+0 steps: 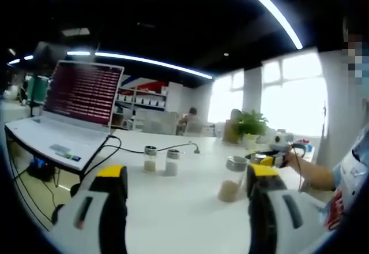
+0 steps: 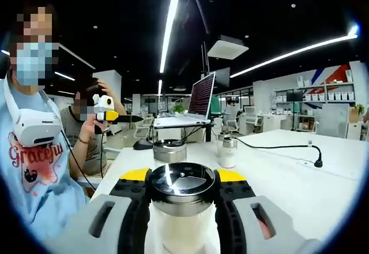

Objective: Rotate the seasoning bottle until the label or dispensing opening points toward the visible target arrow and the bottle remains upright within the marked orientation range

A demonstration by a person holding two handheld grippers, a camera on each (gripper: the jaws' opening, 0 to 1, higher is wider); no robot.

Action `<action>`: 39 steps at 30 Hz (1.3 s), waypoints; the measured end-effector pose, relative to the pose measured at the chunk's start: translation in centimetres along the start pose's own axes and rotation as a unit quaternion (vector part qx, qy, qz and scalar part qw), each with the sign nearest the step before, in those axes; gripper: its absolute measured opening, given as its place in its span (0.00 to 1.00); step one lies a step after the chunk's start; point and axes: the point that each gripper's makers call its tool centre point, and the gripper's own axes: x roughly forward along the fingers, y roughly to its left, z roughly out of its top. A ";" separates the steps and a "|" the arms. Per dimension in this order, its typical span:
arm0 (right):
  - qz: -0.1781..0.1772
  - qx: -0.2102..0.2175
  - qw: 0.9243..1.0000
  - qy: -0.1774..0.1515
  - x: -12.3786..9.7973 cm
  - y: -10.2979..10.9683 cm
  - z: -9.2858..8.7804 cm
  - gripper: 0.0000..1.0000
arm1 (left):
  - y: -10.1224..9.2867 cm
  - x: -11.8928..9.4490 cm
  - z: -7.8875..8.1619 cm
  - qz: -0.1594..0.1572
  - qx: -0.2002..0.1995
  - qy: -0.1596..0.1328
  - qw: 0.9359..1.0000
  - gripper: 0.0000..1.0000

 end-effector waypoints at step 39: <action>-0.110 -0.009 0.993 0.037 -0.3 0.0 -0.7 0.42 | -0.4 -0.2 -0.5 -0.004 -0.003 0.005 1.000 0.90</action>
